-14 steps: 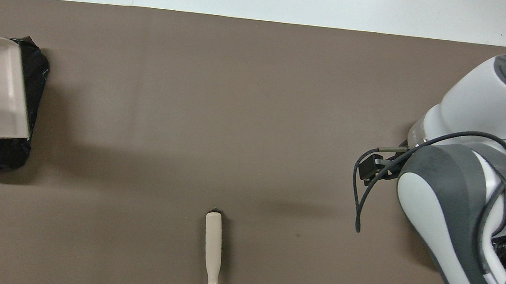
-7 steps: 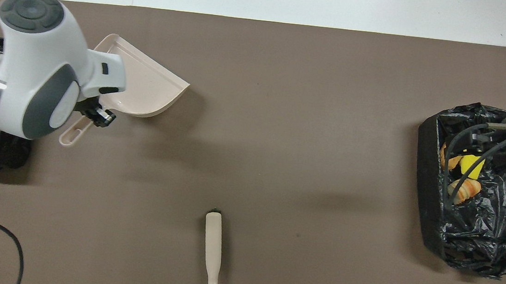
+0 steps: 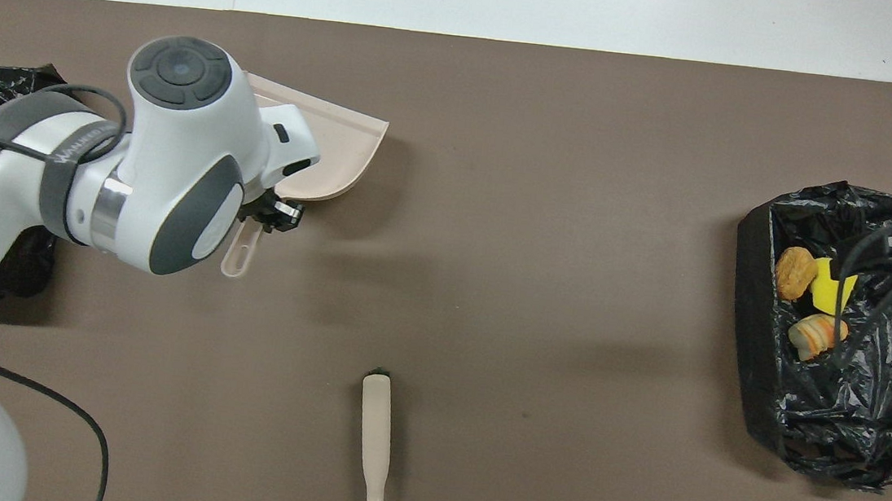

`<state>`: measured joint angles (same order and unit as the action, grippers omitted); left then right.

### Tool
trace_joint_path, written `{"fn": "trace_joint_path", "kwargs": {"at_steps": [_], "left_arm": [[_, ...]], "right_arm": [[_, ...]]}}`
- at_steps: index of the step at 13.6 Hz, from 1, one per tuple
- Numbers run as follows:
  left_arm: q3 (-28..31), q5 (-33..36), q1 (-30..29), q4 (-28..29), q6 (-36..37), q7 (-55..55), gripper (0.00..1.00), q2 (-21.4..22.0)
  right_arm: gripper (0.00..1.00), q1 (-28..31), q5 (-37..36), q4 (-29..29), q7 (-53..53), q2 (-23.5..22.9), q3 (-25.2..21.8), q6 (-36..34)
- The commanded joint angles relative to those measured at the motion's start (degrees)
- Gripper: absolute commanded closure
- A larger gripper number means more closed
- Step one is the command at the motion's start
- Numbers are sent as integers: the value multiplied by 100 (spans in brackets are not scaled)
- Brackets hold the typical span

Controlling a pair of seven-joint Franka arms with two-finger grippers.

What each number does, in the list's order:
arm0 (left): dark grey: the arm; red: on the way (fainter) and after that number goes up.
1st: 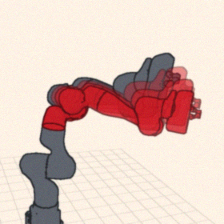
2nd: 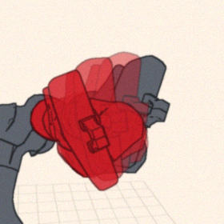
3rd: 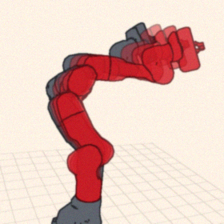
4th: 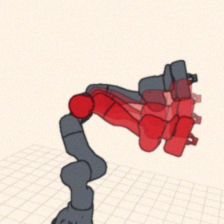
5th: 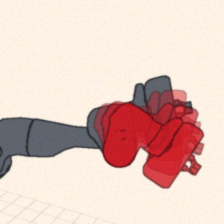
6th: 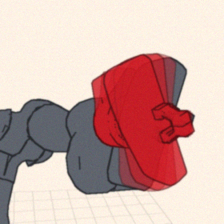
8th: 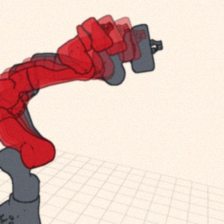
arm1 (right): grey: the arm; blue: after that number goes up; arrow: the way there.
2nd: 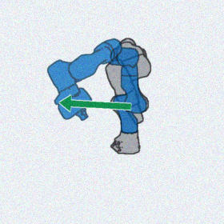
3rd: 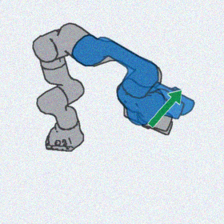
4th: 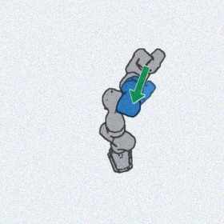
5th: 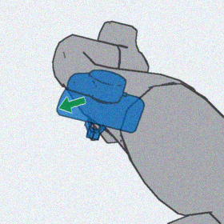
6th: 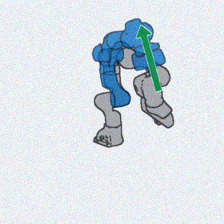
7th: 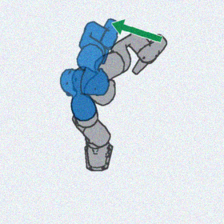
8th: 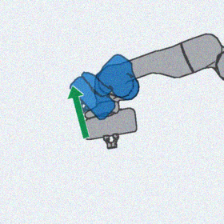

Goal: Sweep and dump trash in bin
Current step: 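Lift the emptied dustpan from the bin and carry it mid-table with the left gripper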

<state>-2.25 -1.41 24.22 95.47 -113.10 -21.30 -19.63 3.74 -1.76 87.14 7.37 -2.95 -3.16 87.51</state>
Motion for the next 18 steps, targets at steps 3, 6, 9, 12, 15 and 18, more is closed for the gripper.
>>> {"fn": "trace_joint_path", "kwargs": {"at_steps": [3,6,9,12,15,18], "left_arm": [[111,-184,531,-659,-64,-1145,100,-513],[58,-123,725,-907,-10,-1403,100,-795],[41,-166,708,-916,-230,-1342,100,-972],[41,-166,751,-785,-441,-1019,100,-946],[41,-184,760,-758,-398,-515,79,-937],[50,-114,751,-758,-371,-515,55,-920]], "right_arm": [[0,-392,0,207,-799,550,-18,-296],[0,-304,-9,172,-755,497,26,-409],[0,-287,-52,-74,-571,321,35,-446],[0,-304,-78,-57,-535,208,44,-103],[0,-427,-43,188,-614,303,237,186],[0,-427,-79,216,-605,339,264,170]]}}
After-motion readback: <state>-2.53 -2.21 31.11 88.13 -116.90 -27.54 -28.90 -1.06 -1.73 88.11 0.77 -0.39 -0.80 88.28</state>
